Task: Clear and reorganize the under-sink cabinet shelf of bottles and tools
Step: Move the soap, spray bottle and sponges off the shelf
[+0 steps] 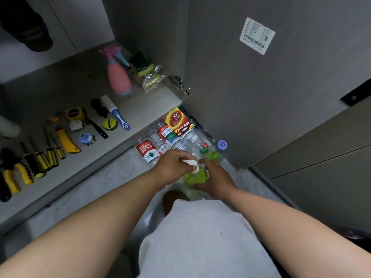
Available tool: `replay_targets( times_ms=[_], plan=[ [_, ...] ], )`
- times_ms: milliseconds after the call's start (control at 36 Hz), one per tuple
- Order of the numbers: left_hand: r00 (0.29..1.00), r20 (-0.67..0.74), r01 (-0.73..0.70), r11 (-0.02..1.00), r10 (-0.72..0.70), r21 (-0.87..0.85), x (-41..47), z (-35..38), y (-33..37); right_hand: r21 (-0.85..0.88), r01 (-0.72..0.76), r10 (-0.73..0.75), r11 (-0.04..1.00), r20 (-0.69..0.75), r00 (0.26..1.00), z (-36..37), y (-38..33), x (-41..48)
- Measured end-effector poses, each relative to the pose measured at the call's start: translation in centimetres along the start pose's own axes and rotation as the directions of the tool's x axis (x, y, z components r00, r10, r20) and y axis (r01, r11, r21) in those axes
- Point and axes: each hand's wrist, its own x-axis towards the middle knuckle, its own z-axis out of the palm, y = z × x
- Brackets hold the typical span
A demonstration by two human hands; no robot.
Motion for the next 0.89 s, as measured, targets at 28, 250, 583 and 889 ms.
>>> replay_targets(
  times_ms=[28,250,583,889],
  plan=[
    [1.0,-0.009,0.012,1.0,-0.012,-0.024,0.1,-0.3,-0.2,-0.004,-0.021,0.021,1.0,-0.018,1.0,0.3,0.2,0.1],
    [0.992,0.066,0.102,0.994,-0.105,0.045,0.9,-1.7,-1.9,-0.014,-0.252,0.246,0.968,-0.167,0.955,2.1,1.4,1.1],
    [0.935,0.184,0.322,0.943,-0.302,-0.084,1.1,-0.7,-3.1,0.04,-0.413,0.401,0.91,0.17,0.9,4.3,1.9,0.3],
    [0.963,0.068,0.263,0.964,-0.26,-0.032,1.2,-0.4,-3.4,0.499,-0.482,0.496,0.72,0.114,0.861,6.7,0.6,0.1]
  ],
)
